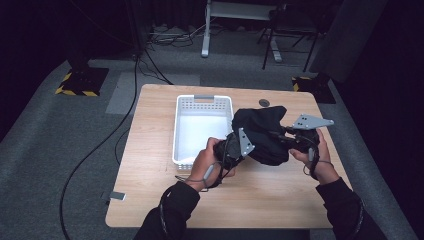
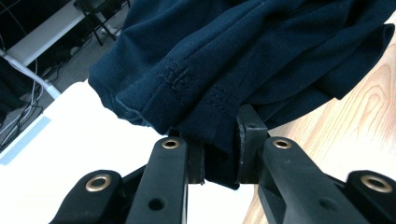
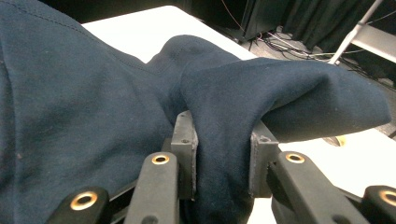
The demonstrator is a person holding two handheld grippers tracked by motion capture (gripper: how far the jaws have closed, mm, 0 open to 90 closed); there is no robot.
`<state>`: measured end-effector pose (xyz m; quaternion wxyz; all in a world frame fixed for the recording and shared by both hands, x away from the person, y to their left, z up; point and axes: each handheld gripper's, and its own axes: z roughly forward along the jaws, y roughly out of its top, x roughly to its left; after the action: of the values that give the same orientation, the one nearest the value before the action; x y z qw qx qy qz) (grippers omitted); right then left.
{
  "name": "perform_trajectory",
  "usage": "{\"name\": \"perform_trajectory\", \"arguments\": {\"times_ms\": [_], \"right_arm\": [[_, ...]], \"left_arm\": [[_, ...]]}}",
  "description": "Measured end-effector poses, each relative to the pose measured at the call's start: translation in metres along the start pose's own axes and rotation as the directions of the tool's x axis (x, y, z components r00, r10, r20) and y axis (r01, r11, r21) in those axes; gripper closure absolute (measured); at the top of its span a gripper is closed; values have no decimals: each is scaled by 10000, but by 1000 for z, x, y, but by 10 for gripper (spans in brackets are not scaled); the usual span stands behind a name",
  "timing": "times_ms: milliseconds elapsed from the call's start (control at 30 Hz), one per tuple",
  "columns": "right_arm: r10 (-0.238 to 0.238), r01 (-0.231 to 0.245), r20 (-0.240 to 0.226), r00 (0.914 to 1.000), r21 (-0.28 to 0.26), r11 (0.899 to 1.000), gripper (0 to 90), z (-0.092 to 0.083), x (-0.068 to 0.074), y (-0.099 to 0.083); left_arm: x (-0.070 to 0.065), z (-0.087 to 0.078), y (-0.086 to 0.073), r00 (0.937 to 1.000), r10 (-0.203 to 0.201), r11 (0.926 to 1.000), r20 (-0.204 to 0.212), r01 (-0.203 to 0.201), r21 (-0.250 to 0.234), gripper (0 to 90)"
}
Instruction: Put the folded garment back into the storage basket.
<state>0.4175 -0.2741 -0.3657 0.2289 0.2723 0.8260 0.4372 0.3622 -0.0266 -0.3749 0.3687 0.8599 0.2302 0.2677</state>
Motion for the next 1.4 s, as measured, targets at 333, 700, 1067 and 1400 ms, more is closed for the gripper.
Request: {"name": "perform_trajectory", "arguments": {"times_ms": [333, 700, 1067, 1400], "right_arm": [[-212, 212, -295, 9993, -29, 9998, 703, 17, 10, 13], [-422, 416, -492, 9979, -135, 9990, 704, 29, 17, 24], [-601, 585, -677, 9959, -249, 9980, 704, 38, 21, 35], [-801, 784, -785, 9937, -244, 9966, 703, 49, 27, 45]], "left_arm": [[10, -11, -14, 9990, -263, 9996, -359, 265, 77, 773], [17, -17, -23, 9969, -505, 9986, -606, 515, 151, 774], [24, -23, -29, 9942, -675, 9973, -839, 697, 242, 774], [31, -28, -35, 9906, -859, 9958, -1064, 887, 220, 774]]}}
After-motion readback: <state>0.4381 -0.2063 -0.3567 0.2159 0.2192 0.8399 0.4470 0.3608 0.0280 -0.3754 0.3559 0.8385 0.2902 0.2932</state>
